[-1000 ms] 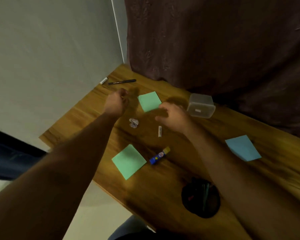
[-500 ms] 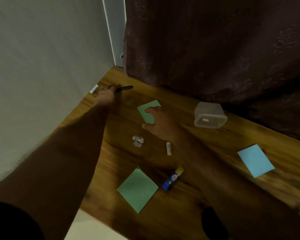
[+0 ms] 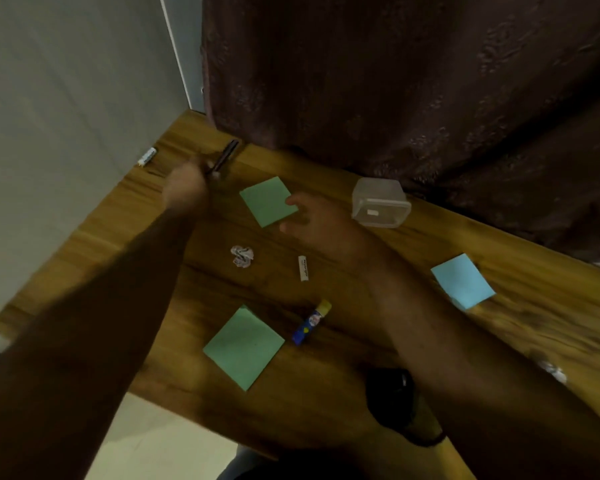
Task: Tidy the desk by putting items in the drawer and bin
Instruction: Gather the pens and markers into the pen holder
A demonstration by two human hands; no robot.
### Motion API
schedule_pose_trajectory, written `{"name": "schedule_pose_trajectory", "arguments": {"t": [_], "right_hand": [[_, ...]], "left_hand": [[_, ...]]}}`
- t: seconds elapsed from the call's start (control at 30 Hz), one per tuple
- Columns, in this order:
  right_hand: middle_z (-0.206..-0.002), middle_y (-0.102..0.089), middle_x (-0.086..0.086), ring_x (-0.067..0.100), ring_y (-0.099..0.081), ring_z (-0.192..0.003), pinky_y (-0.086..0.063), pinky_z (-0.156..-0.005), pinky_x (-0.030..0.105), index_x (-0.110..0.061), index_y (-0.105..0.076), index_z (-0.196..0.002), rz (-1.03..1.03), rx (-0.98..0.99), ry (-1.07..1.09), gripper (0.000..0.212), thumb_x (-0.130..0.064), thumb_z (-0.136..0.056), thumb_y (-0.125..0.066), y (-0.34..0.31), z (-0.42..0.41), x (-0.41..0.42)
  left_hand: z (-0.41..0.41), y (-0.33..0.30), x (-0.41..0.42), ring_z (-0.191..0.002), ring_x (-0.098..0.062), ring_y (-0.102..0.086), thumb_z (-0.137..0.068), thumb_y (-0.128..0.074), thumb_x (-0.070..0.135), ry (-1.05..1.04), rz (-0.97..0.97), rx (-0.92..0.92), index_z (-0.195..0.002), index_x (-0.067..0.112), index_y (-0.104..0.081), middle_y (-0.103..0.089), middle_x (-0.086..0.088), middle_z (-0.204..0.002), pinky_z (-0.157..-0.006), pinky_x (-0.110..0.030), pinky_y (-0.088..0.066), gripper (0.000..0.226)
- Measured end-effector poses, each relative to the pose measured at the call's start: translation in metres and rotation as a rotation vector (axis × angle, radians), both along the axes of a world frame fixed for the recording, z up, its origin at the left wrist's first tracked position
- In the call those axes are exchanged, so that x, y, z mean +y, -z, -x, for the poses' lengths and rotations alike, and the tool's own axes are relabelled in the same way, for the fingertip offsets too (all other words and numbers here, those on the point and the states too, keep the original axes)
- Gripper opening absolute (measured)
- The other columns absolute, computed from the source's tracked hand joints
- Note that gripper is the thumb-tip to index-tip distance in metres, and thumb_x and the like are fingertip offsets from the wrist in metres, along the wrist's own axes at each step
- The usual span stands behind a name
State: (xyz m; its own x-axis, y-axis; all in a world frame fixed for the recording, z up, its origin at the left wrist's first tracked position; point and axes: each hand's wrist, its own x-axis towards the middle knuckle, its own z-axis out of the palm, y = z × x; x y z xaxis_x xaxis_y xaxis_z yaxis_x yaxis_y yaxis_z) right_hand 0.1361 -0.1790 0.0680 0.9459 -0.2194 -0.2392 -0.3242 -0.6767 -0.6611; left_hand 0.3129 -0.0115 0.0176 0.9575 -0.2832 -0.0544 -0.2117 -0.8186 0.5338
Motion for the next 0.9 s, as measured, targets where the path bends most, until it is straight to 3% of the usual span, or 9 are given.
{"name": "schedule_pose_trajectory", "arguments": {"t": [0.03, 0.13, 0.23, 0.3, 0.37, 0.47, 0.53, 0.73, 0.9], "right_hand": [[-0.133, -0.055, 0.001, 0.015, -0.055, -0.116, -0.047, -0.094, 0.028, -0.017, -0.050, -0.137, -0.022, -0.039, 0.009, 0.054, -0.033, -0.088, -0.068, -0.006, 0.006, -0.003], [-0.106, -0.056, -0.013, 0.000, -0.055, -0.093, -0.042, -0.074, 0.010, -0.017, -0.056, -0.126, -0.100, -0.169, 0.092, 0.040, -0.031, -0.091, -0.066, -0.029, 0.024, -0.015], [-0.102, -0.059, -0.007, 0.010, -0.058, -0.095, -0.047, -0.076, 0.026, -0.016, -0.059, -0.118, -0.153, -0.305, 0.187, 0.034, -0.035, -0.090, -0.066, -0.046, 0.051, -0.027], [-0.087, -0.065, -0.006, 0.012, -0.065, -0.083, -0.053, -0.070, 0.030, -0.020, -0.063, -0.098, -0.222, -0.375, 0.206, 0.014, -0.031, -0.090, -0.067, -0.056, 0.075, -0.032], [-0.076, -0.067, -0.003, 0.011, -0.068, -0.069, -0.052, -0.060, 0.027, -0.021, -0.064, -0.087, -0.287, -0.407, 0.193, 0.006, -0.025, -0.090, -0.067, -0.066, 0.107, -0.038], [-0.075, -0.071, 0.004, 0.011, -0.069, -0.065, -0.052, -0.056, 0.023, -0.011, -0.067, -0.093, -0.304, -0.454, 0.138, 0.011, -0.021, -0.089, -0.068, -0.080, 0.158, -0.048], [-0.076, -0.071, 0.005, 0.011, -0.070, -0.064, -0.053, -0.055, 0.024, -0.009, -0.067, -0.093, -0.322, -0.487, 0.121, 0.011, -0.019, -0.089, -0.068, -0.085, 0.194, -0.057], [-0.068, -0.069, -0.005, 0.009, -0.071, -0.065, -0.052, -0.058, 0.022, -0.020, -0.064, -0.082, -0.315, -0.438, 0.089, 0.007, -0.018, -0.087, -0.070, -0.065, 0.270, -0.068], [-0.079, -0.071, -0.008, 0.005, -0.069, -0.076, -0.057, -0.073, 0.032, -0.028, -0.064, -0.084, -0.078, -0.297, 0.012, 0.006, -0.029, -0.085, -0.070, -0.027, 0.303, -0.060]], "left_hand": [[0.016, -0.006, -0.004, -0.101, -0.027, -0.061, -0.095, -0.056, 0.026, 0.031, 0.134, -0.023, -0.116, 0.011, -0.060, -0.064, -0.010, -0.107, -0.081, -0.037, -0.046, 0.027], [0.084, -0.028, -0.023, -0.087, -0.014, -0.063, -0.090, -0.063, 0.030, 0.208, 0.390, -0.053, -0.112, 0.014, -0.064, -0.065, 0.004, -0.095, -0.074, -0.029, -0.050, 0.028], [0.156, -0.049, -0.047, -0.078, 0.003, -0.057, -0.087, -0.067, 0.024, 0.283, 0.546, -0.085, -0.104, 0.016, -0.066, -0.059, 0.017, -0.084, -0.070, -0.012, -0.045, 0.019], [0.196, -0.062, -0.059, -0.078, 0.001, -0.058, -0.087, -0.068, 0.020, 0.261, 0.639, -0.087, -0.101, 0.016, -0.066, -0.061, 0.014, -0.083, -0.071, -0.010, -0.045, 0.014], [0.234, -0.072, -0.065, -0.083, -0.011, -0.063, -0.087, -0.068, 0.021, 0.248, 0.707, -0.060, -0.101, 0.016, -0.067, -0.066, 0.004, -0.087, -0.074, -0.021, -0.052, 0.015], [0.283, -0.080, -0.068, -0.085, -0.015, -0.065, -0.088, -0.067, 0.026, 0.257, 0.765, -0.018, -0.107, 0.017, -0.068, -0.068, 0.007, -0.087, -0.076, -0.034, -0.057, 0.022], [0.314, -0.079, -0.069, -0.084, -0.008, -0.065, -0.089, -0.065, 0.031, 0.233, 0.781, -0.014, -0.109, 0.021, -0.068, -0.066, 0.013, -0.085, -0.075, -0.033, -0.056, 0.023], [0.385, -0.060, -0.059, -0.095, -0.009, -0.066, -0.090, -0.064, 0.034, 0.045, 0.740, -0.031, -0.101, 0.030, -0.070, -0.071, 0.008, -0.097, -0.084, -0.032, -0.054, 0.013], [0.423, -0.038, -0.053, -0.095, -0.009, -0.066, -0.093, -0.059, 0.038, -0.081, 0.672, 0.068, -0.109, 0.020, -0.069, -0.070, 0.009, -0.101, -0.085, -0.038, -0.056, 0.026]]}}
